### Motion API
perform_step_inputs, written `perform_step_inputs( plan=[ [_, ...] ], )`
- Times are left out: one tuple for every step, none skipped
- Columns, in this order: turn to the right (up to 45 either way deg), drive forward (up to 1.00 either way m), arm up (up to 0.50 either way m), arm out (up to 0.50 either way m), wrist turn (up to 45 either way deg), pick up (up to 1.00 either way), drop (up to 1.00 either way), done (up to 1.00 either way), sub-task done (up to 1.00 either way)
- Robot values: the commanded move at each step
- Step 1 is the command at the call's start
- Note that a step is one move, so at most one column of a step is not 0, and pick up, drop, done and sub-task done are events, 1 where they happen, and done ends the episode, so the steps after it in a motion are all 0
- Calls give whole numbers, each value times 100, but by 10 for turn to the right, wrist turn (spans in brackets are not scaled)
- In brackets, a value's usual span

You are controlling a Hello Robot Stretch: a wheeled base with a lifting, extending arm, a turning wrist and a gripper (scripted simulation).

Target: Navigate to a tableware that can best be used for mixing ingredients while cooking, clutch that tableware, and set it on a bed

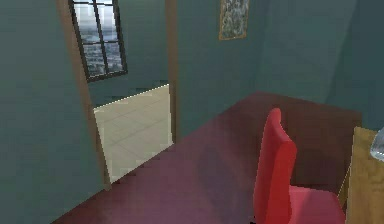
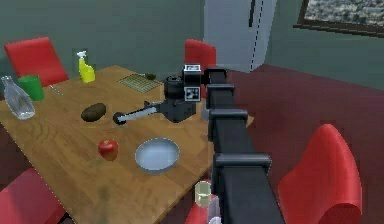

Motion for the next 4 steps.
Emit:
perform_step_inputs(
  plan=[
    [0, 0, 0, 0, 180, 0, 0, 0, 0],
    [0, 0, -30, 0, 0, 0, 0, 0, 0],
    [0, 0, 0, 0, 0, 100, 0, 0, 0],
    [0, 0, 10, 0, 0, 0, 0, 0, 0]
  ],
)
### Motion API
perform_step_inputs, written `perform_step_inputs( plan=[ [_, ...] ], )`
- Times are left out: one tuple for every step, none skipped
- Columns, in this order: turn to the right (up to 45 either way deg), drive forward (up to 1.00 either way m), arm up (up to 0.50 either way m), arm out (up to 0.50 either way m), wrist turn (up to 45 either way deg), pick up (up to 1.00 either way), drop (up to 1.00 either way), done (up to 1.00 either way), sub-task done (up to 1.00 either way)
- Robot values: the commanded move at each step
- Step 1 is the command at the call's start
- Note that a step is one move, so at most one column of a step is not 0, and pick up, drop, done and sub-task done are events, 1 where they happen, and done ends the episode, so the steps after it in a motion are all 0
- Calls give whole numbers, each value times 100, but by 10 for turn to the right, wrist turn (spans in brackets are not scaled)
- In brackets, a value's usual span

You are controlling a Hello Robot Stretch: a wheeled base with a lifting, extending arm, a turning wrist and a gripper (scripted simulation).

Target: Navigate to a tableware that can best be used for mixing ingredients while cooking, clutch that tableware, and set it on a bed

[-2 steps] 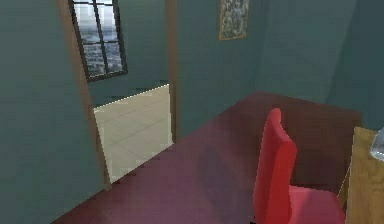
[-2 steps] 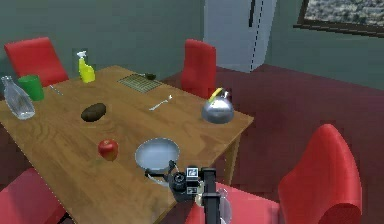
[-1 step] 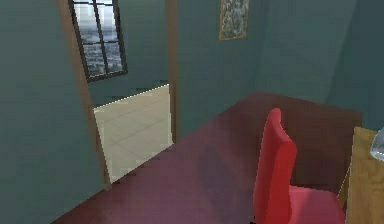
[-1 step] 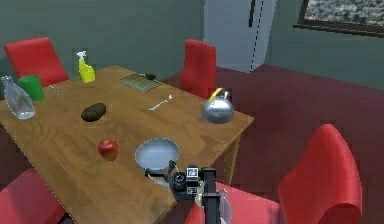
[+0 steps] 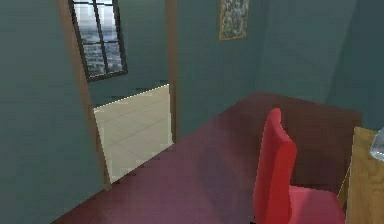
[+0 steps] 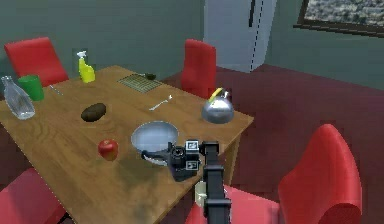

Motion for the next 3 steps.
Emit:
perform_step_inputs(
  plan=[
    [0, 0, 22, 0, 0, 0, 0, 0, 0],
    [0, 0, 0, 0, -450, 0, 0, 0, 0],
    [0, 0, 0, 0, -450, 0, 0, 0, 0]
  ],
)
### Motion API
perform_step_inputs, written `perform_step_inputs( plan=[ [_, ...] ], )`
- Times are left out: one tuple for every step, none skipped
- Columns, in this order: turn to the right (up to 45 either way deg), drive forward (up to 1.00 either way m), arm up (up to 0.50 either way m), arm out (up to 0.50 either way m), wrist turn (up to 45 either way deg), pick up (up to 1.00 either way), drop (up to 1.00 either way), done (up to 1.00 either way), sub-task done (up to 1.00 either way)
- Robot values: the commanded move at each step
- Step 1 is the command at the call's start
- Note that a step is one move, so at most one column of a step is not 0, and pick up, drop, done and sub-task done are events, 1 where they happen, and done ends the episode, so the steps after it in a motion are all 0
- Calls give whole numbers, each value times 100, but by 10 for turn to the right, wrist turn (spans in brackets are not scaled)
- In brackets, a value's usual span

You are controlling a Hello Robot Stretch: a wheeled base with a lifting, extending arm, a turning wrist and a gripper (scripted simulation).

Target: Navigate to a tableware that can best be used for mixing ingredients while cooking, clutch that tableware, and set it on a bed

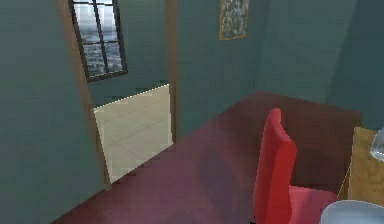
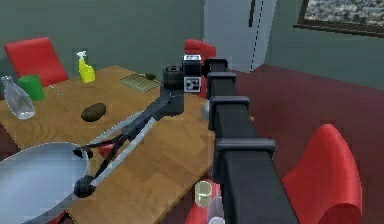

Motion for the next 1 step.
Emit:
perform_step_inputs(
  plan=[
    [0, 0, 0, 0, -120, 0, 0, 0, 0]
  ],
)
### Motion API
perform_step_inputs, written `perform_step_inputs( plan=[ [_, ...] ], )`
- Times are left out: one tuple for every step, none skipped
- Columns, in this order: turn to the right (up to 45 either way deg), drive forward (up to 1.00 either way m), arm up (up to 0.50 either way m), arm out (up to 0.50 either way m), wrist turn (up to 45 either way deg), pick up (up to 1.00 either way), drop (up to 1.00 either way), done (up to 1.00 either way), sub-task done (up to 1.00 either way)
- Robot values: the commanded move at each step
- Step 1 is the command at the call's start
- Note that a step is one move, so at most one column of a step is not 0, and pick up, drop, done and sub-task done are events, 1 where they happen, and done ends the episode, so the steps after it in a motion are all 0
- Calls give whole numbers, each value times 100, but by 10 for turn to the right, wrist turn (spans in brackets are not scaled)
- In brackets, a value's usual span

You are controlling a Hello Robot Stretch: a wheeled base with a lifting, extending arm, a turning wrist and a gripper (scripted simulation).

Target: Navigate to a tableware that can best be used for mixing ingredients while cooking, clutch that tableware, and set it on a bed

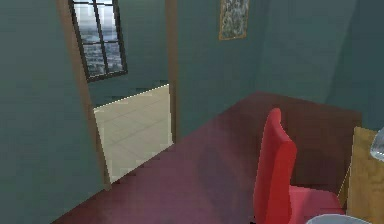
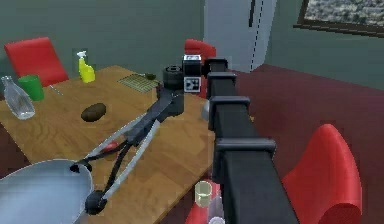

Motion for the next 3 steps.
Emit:
perform_step_inputs(
  plan=[
    [0, 0, 0, -26, 0, 0, 0, 0, 0],
    [-150, 0, 0, 0, 0, 0, 0, 0, 0],
    [0, 100, 0, 0, 0, 0, 0, 0, 0]
  ],
)
